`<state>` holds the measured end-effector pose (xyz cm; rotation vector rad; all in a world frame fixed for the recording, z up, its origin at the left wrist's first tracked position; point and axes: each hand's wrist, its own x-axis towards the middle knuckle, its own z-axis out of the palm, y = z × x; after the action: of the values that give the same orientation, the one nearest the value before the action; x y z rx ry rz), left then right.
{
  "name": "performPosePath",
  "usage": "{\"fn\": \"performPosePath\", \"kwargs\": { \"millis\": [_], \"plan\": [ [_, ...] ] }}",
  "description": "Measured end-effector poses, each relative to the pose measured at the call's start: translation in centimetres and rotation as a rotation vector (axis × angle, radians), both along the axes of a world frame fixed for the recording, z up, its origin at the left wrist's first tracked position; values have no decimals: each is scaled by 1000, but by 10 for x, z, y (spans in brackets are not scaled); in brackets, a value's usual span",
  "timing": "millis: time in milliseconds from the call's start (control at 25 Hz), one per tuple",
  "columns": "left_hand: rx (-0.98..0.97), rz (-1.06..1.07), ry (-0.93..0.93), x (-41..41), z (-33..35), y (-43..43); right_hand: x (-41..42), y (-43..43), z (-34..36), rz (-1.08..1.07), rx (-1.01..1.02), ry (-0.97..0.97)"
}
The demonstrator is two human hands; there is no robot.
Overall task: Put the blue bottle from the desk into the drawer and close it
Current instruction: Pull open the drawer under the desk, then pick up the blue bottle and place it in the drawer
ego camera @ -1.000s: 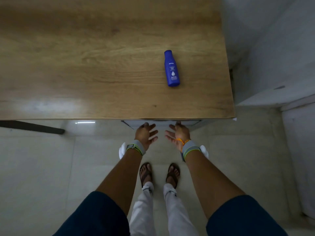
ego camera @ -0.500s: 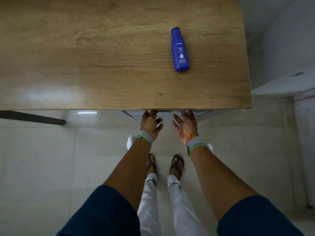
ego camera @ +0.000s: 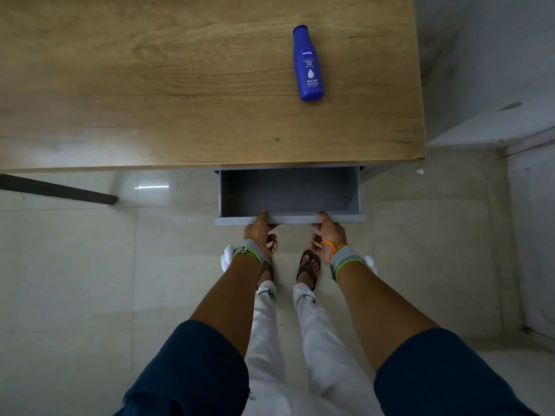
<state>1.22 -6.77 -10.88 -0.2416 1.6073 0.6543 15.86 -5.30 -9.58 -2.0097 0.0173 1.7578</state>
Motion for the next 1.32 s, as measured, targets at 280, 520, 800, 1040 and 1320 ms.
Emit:
{"fn": "performPosePath", "kwargs": {
  "millis": [280,520,800,1040,1320],
  "plan": [
    [-159,-113,-42,4,3,-79,17,-75,4,87,-176,6],
    [-217,-611,105,-9,32,-82,26,-66,21,669,-308,-120],
    [106,-1124,750,-31,83,-8,4,23,87,1346,43,-533],
    [595,-974,1307,-43,117,70,-21,108,135,973,746,-1091],
    [567,-1303,1313,-68,78,119,-41,191,115,1080,732,-1207]
  ]
}}
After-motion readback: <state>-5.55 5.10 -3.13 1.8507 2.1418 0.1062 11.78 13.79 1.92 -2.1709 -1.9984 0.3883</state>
